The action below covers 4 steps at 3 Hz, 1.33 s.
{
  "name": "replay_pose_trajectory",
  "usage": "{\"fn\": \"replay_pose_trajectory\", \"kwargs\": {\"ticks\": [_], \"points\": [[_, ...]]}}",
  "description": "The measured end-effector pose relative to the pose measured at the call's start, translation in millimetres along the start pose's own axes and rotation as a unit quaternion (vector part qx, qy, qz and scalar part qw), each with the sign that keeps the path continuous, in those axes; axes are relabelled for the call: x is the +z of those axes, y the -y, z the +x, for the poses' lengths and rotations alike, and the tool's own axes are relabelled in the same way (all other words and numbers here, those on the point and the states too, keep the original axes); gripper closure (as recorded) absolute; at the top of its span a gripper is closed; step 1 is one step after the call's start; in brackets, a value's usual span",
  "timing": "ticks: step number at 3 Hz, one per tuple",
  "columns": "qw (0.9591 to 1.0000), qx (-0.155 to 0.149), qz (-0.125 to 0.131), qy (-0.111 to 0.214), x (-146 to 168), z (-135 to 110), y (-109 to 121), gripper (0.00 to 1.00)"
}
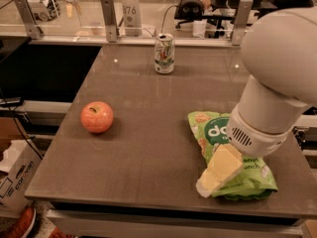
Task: Move green rice chip bag near 7up can
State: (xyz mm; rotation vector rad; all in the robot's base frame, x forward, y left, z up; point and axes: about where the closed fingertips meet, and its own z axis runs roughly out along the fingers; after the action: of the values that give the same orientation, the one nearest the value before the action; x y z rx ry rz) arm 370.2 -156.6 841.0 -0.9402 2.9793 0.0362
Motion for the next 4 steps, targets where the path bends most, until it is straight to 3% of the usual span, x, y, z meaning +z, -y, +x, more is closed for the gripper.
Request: {"fn": "replay_pose_trajectory", "kwargs": {"ticks": [1, 4], "points": [[0.9999, -0.002, -0.007, 0.01, 3.5, -4.8, -3.1, 0.16], [0.9995, -0.014, -0.008, 0.027, -13.6, -15.5, 4.2, 0.87]]}}
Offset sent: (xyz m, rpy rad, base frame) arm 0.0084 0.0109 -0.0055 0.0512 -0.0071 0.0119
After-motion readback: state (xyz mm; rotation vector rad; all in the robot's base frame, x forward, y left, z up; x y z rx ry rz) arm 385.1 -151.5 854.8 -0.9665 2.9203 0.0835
